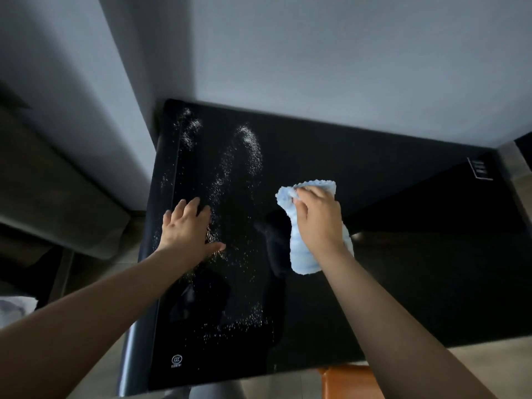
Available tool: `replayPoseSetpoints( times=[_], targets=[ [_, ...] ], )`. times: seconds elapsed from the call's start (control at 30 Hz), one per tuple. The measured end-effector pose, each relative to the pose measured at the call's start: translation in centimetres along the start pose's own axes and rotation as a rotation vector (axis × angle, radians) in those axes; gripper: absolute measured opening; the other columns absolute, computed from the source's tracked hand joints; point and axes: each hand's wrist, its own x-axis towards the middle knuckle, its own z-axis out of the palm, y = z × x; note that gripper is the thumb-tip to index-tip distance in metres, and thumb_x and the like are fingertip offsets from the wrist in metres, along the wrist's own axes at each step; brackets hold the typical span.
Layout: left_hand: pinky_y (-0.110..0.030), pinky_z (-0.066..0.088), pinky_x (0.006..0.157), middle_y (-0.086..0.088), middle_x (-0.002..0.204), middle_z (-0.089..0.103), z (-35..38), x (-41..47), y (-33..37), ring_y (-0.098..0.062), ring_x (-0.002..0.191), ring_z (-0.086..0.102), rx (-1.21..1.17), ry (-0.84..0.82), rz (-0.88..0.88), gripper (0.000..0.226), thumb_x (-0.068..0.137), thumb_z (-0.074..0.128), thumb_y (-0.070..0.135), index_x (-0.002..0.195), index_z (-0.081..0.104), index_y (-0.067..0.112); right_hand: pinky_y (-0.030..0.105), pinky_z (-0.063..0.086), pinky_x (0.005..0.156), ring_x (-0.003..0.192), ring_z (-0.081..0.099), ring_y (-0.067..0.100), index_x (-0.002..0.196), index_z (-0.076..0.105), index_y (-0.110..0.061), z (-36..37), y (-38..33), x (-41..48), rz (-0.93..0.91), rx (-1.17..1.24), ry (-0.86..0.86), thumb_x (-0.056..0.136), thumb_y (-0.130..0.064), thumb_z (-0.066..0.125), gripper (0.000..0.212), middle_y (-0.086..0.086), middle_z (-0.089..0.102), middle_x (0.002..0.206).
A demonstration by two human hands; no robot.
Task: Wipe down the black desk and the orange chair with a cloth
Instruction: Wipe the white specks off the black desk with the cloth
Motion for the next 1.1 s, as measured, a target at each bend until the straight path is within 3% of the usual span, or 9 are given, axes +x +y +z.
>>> replayPoseSetpoints(
  times=[0.23, 0.6, 0.87, 1.1],
  targets=[
    [-0.055, 0.004, 0.118, -0.001, 0.161, -0.008, -1.1, 4.3, -1.2, -0.032, 0.147, -0.012, 0.039, -0.034, -0.066, 0.101, 0.078, 0.057, 0.069, 0.154, 0.007, 0.025, 0.043, 0.044, 0.086, 0.107, 0.055, 0.022, 0.108, 0.065, -0.013, 2.0, -0.4, 10.0, -0.087, -0.004, 0.0, 0.095, -0.014, 0.045, 0.024, 0.0, 0.062, 0.115],
    [-0.052, 0.0, 0.118, 0.001, 0.16, -0.018, -0.4, 8.0, -3.9, -0.031, 0.146, -0.019, 0.022, 0.037, -0.088, 0.103, 0.076, 0.045, 0.078, 0.153, -0.003, 0.031, 0.041, 0.043, 0.09, 0.11, 0.053, 0.028, 0.116, 0.064, -0.013, 5.4, -1.5, 22.2, -0.155, -0.019, 0.003, 0.095, -0.017, 0.047, 0.028, 0.005, 0.061, 0.118],
    [-0.05, 0.001, 0.118, 0.0, 0.159, -0.021, 0.4, 8.4, -4.0, -0.031, 0.146, -0.02, 0.125, 0.046, -0.106, 0.102, 0.073, 0.031, 0.084, 0.153, -0.007, 0.032, 0.043, 0.042, 0.089, 0.107, 0.052, 0.032, 0.111, 0.063, -0.011, 7.0, -2.1, 26.9, -0.157, -0.063, -0.043, 0.095, -0.016, 0.043, 0.026, 0.008, 0.06, 0.114],
    [-0.05, -0.001, 0.118, -0.001, 0.159, -0.023, 0.2, 8.4, -3.7, -0.031, 0.145, -0.021, 0.134, 0.026, -0.113, 0.102, 0.074, 0.032, 0.083, 0.152, -0.009, 0.031, 0.044, 0.042, 0.092, 0.108, 0.052, 0.032, 0.108, 0.062, -0.013, 8.5, -2.8, 28.7, -0.123, -0.092, -0.057, 0.095, -0.017, 0.043, 0.024, 0.01, 0.061, 0.113]
  ],
)
